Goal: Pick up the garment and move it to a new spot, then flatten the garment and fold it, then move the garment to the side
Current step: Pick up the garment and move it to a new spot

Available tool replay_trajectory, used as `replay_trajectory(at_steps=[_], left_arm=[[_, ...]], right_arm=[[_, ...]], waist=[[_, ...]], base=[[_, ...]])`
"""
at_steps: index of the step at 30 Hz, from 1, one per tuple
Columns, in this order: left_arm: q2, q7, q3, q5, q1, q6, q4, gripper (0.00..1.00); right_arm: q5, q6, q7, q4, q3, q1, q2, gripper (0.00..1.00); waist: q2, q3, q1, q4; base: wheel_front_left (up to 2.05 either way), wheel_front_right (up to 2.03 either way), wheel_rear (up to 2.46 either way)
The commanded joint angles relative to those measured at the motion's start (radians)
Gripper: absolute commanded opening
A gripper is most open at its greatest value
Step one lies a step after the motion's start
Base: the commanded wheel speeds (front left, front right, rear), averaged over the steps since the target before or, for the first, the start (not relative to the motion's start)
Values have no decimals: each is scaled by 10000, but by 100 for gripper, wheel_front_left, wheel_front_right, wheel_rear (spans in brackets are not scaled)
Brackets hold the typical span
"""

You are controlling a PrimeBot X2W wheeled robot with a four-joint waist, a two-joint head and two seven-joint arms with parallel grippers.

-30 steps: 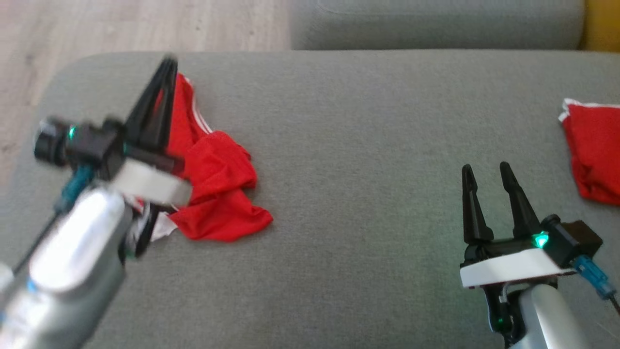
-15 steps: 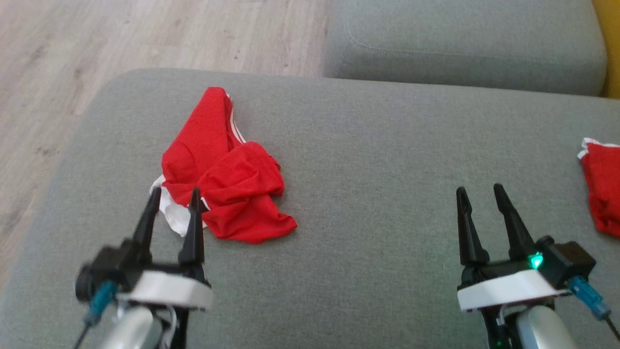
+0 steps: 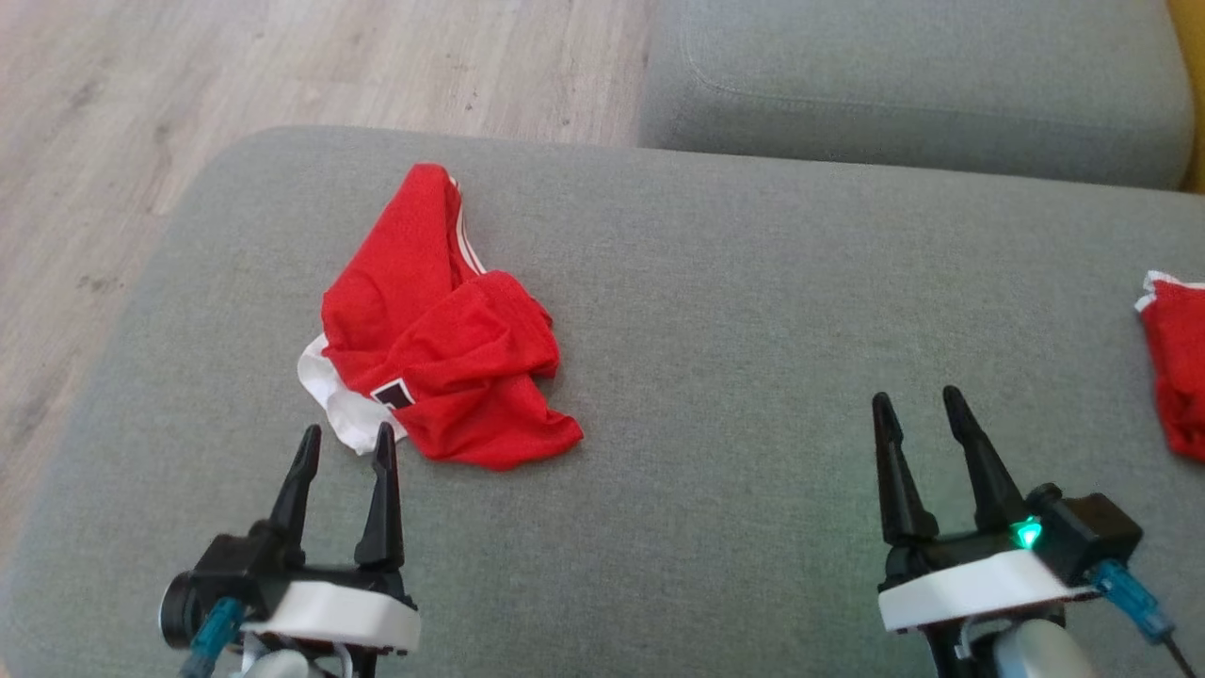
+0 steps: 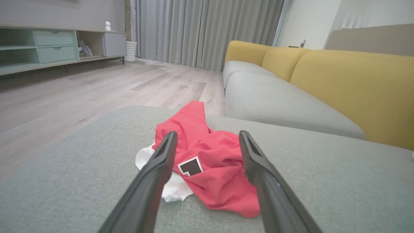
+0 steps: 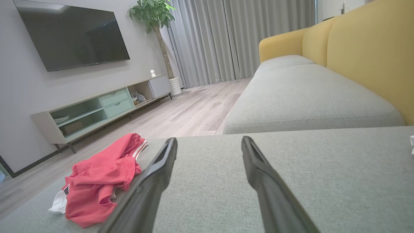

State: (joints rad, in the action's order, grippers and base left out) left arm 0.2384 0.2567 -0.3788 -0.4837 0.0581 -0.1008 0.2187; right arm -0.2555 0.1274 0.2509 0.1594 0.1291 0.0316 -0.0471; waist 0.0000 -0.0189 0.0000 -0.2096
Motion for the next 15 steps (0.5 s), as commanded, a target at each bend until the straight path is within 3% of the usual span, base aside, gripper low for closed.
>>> replay_trajectory(at_steps=[1,7,15], left_arm=[[119,51,438,146,658,111,-125,100],[493,-826,146,417,1768,411,884,100],[946,-3173,-427,378,4468,1601,2365,100]], right_arm=[[-56,33,109,-376,327,-358,-31,100],[1,33,109,-476,344,-602,-31,100],[84,33,109,-583,169,-1249,-31,100]], waist=[[0,-142,0,96],[0,-901,0,380],[0,-2247,0,877]], base=[[0,0,0],[0,0,0],[0,0,0]])
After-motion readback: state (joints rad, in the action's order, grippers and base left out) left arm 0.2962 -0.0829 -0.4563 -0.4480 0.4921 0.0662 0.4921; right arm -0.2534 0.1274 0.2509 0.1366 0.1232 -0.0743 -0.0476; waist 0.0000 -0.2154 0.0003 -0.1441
